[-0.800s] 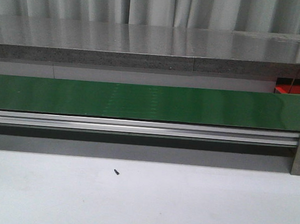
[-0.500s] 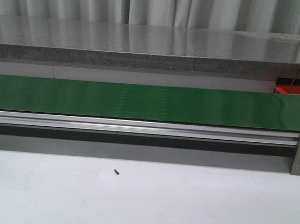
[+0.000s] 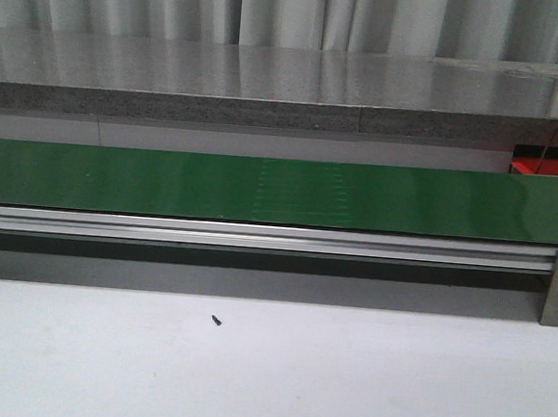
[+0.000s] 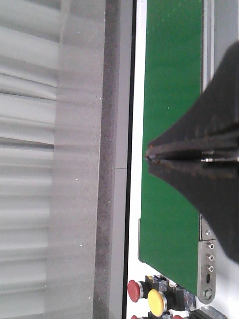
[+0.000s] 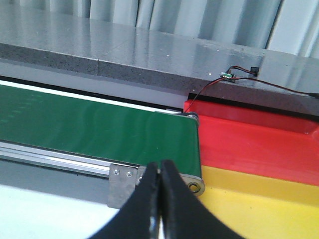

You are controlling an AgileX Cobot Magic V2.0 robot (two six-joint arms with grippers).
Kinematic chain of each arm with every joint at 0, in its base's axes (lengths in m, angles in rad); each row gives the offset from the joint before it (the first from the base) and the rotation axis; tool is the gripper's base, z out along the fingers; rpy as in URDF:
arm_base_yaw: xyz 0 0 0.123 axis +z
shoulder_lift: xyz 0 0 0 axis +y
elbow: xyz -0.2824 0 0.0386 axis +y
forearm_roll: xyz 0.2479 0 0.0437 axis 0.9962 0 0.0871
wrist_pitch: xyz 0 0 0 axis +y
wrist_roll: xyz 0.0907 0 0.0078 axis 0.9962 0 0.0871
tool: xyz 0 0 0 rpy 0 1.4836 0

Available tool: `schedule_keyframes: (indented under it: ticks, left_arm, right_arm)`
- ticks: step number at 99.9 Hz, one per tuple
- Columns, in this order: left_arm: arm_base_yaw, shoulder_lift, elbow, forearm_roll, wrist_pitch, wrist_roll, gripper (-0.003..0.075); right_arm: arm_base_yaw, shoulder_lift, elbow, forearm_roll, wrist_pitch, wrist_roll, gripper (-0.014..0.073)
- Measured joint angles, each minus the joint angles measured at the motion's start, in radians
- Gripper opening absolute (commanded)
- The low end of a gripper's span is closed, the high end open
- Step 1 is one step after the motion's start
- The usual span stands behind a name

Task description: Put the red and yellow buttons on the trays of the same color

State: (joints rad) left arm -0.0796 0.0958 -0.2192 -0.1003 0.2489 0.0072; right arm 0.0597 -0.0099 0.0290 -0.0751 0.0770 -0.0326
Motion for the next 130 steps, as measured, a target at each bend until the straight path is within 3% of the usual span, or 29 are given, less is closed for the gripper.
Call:
schedule_keyframes:
  ticks: [33, 71, 80, 85, 97, 104, 110, 130]
  left_arm:
    - [0.000, 0.367, -0.352, 0.000, 0.370, 0.000, -0.0020]
    - [0.000, 0.525, -0.421, -0.034, 0.428, 0.000, -0.0006]
    - [0.000, 0.525, -0.421, -0.034, 0.428, 0.000, 0.0104]
    - [0.000, 0.525, -0.421, -0.036, 0.428, 0.000, 0.0212]
    - [0.000, 0.525, -0.421, -0.036, 0.429, 0.000, 0.0558]
    - [0.000, 0.525, -0.421, -0.036, 0.429, 0.000, 0.0677]
    - [0.000, 0.525, -0.421, -0.036, 0.429, 0.000, 0.0704]
    - [0.000, 0.525, -0.421, -0.036, 0.429, -0.016, 0.0650]
  right_arm:
    - [0.000, 0.000, 0.000, 0.000, 0.000, 0.000, -0.0085]
    - [0.000, 0.000, 0.000, 0.000, 0.000, 0.000, -0.0085]
    - [0.000, 0.000, 0.000, 0.000, 0.000, 0.000, -0.0085]
    - [0.000, 0.000, 0.000, 0.000, 0.000, 0.000, -0.0085]
    - [0.000, 0.000, 0.000, 0.000, 0.000, 0.000, -0.0085]
    - [0.000, 0.000, 0.000, 0.000, 0.000, 0.000, -0.0085]
    - [0.000, 0.000, 0.000, 0.000, 0.000, 0.000, -0.0085]
    - [0.000, 0.000, 0.000, 0.000, 0.000, 0.000, -0.0085]
